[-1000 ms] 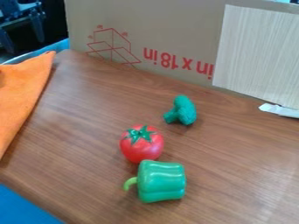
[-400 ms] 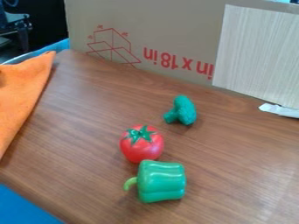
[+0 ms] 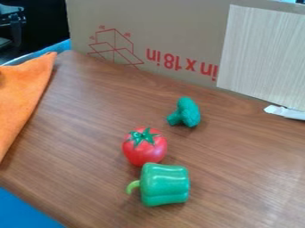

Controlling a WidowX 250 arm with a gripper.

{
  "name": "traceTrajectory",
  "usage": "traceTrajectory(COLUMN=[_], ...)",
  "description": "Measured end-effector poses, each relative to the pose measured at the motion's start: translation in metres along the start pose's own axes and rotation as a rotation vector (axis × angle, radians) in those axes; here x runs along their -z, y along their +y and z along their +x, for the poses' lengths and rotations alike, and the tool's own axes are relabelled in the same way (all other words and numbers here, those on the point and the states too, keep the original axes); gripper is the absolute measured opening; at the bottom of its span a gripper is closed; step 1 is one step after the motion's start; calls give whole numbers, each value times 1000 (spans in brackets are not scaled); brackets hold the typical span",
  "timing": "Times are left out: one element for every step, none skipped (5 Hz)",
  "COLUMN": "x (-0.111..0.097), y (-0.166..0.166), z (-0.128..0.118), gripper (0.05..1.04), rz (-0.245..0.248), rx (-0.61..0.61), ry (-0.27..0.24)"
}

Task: Unfold the cloth from bottom left to top right

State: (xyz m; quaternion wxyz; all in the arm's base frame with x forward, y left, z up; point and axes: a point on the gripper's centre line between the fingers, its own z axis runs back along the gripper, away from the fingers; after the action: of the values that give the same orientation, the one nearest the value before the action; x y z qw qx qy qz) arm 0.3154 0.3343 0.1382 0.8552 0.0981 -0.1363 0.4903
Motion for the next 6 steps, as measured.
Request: traceTrajectory(x=[17, 19, 33, 48, 53, 59], y=[7, 15, 26, 31, 35, 36], z=[3, 8, 2, -9, -14, -18], gripper=[1001, 1001, 1001, 1001, 1001, 1001], rz=[68, 93, 104, 106, 107, 114], rx=[12, 18, 32, 57, 73, 79], ry=[30, 8, 19, 41, 30, 30])
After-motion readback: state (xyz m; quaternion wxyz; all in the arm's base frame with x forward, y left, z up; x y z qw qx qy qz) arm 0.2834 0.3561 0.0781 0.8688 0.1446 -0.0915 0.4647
